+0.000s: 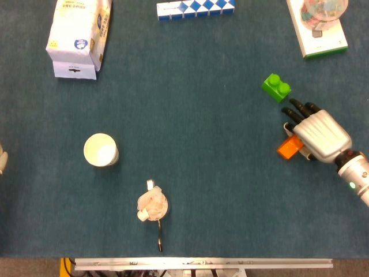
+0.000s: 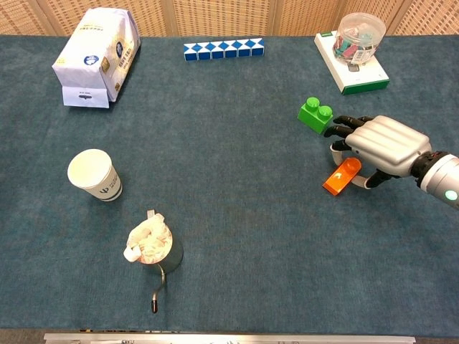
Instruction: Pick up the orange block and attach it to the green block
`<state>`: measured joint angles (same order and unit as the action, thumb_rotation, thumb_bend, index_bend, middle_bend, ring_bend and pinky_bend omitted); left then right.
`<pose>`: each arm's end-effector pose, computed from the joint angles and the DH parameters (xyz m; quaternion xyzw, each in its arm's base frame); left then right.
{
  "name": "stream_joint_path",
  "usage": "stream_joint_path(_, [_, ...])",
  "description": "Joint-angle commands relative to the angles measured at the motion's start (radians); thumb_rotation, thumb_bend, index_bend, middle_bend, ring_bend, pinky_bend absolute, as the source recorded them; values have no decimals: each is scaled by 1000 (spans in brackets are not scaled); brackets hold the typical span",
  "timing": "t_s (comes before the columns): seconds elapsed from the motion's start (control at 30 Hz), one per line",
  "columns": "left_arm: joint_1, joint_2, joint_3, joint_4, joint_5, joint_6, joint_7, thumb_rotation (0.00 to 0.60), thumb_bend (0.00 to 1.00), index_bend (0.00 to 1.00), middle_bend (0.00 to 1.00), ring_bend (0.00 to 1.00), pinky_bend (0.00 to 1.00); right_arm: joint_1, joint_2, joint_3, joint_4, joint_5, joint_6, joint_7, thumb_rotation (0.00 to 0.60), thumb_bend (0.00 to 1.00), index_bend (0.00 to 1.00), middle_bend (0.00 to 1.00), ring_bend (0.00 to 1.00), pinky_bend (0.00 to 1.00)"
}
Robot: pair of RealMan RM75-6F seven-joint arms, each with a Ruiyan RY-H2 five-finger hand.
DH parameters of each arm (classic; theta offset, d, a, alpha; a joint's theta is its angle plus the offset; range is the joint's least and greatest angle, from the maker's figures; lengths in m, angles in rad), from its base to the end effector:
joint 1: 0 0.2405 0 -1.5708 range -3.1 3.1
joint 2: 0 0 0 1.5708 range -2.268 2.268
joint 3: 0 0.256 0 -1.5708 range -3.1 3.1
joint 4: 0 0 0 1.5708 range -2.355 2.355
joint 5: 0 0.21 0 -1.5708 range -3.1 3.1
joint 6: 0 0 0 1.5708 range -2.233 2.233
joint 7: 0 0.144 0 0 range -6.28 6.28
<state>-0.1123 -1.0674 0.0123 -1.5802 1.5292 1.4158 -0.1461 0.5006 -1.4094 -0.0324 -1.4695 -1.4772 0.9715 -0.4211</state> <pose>-0.3226 0.1766 0.1608 -0.6147 -0.4308 -0.3769 0.5426 -0.2456 -0.2586 -0.0003 0.8407 -0.2618 0.2393 0.4091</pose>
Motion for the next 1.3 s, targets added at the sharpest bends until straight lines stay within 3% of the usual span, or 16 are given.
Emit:
stream_joint_path(0.03, [0,0,0,1,-1,0,0,600,575,578,507,397,606,-4,13,-4,-16,-11,13,12,600,249,596,173,57,214])
stream_joint_path(0.33, [3,1,0,-3,5,7,8,600,576,578,507,397,606,-23,108,-2,-137,-68,103,28,600,248,600,173,57,214])
stream_joint_path(0.63, [4,3,0,-5,7,10,9,600,575,578,507,397,606,-28,201,47,-246,-60,163,10,600,248,600,173,57,214])
stream_joint_path(0.9, [3,-2,4,-3,12,5,20,600,575,578,507,397,606,-13,233,105,-243,-13,172,20,600,248,600,173,57,214])
stream_joint_path(1.3, [-10,-23,-11,18,-17,-19,44,600,575,578,507,397,606,40,245,147,-200,40,103,65,600,248,600,173,57,214])
